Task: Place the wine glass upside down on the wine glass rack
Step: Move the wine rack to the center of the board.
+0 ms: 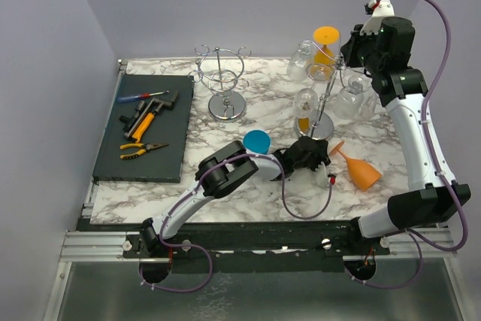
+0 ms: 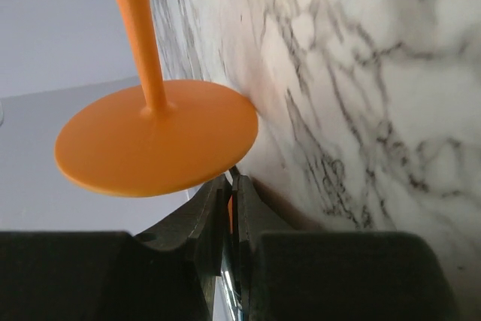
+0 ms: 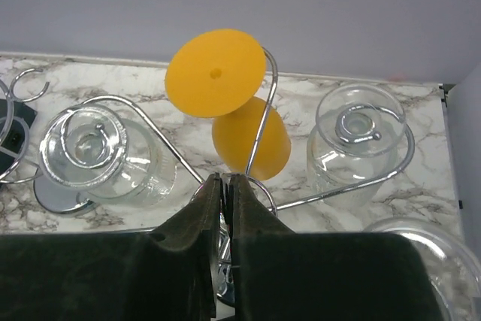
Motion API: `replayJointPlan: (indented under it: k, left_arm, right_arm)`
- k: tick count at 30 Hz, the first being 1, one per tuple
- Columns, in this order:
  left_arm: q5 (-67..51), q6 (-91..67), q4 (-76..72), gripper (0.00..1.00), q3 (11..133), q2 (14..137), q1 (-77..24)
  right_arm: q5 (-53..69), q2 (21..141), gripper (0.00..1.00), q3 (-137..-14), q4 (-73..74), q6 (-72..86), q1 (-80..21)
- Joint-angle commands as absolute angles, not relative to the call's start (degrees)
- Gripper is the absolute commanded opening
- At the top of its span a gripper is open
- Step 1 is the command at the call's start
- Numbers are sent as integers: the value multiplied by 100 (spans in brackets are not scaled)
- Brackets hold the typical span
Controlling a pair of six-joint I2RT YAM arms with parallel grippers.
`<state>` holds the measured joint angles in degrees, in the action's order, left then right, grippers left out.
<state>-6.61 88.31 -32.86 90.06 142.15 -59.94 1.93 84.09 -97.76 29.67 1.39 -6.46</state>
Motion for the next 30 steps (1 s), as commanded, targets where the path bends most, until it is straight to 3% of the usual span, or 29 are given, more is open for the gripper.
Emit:
replayJointPlan:
  k: [1,14,30]
  left_arm:
    - [-62,8984,-3094,15,9239,14629,-5437]
    - [-53,8945,-2915,15,9701,14948,-5406]
    - [-44,8858,-2256,15,10864,15679,-5362]
  right_arm:
    - [-375,8648,0,-9688,2847,79,-615]
    - [-320,8785,0,-9662,2526,-203,-597]
    - [567,8770,0,-9473,1764,-684,-579]
